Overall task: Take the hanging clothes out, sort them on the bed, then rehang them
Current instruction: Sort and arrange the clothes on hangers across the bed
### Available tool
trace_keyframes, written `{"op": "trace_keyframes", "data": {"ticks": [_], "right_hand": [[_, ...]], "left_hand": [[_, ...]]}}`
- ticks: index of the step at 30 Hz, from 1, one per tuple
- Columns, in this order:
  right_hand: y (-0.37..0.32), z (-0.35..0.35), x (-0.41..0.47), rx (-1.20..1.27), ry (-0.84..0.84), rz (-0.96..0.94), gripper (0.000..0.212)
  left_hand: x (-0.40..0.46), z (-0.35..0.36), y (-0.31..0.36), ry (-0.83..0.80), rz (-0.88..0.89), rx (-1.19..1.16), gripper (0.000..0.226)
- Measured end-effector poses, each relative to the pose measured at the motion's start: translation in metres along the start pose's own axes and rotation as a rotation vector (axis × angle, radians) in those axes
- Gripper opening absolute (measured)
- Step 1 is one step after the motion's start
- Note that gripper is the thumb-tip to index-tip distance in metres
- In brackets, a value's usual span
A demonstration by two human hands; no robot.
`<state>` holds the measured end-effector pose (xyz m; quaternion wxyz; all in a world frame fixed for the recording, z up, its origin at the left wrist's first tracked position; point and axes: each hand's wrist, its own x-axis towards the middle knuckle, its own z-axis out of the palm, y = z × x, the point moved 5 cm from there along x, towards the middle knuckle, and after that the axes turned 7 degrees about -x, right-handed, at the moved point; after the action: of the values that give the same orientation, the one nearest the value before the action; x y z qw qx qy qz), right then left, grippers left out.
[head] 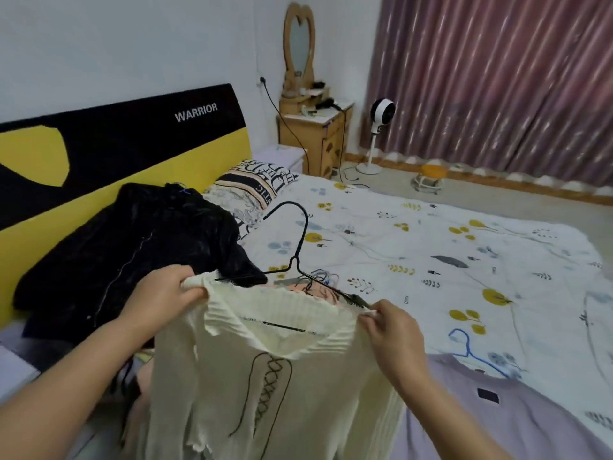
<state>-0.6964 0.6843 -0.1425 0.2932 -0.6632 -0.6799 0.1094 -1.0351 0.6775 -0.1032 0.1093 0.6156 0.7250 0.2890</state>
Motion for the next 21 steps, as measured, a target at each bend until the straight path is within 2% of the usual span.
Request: {"op": "trace_keyframes", "data": {"ticks": [3,7,10,13,21], "right_hand": [[-0.012,-0.037,-0.015,0.015,0.063,-0.026,0.018],[-0.021,-0.085,-0.027,-0.018,0.148,-0.024,0.01],[-0.021,-0.118,-0.036,-0.082,0.228,-0.004,0.014],[-0.012,-0.144,-0.052,-0.126,0.294,0.054,0.02],[0.039,-0.213,-0.112,-0.251,0.465,0.25,0.01]], "left_hand": [[-0.018,-0.026,0.022,0.038,0.059,0.01,0.035],[-0.027,-0.046,0.05,0.049,0.082,-0.034,0.03],[-0.028,-0.052,0.07,0.028,0.124,-0.057,0.027],[-0.03,-0.051,0.092,-0.01,0.207,-0.09,0.03],[-0.048,-0.02,0.182,-0.114,0.525,-0.152,0.032]]}}
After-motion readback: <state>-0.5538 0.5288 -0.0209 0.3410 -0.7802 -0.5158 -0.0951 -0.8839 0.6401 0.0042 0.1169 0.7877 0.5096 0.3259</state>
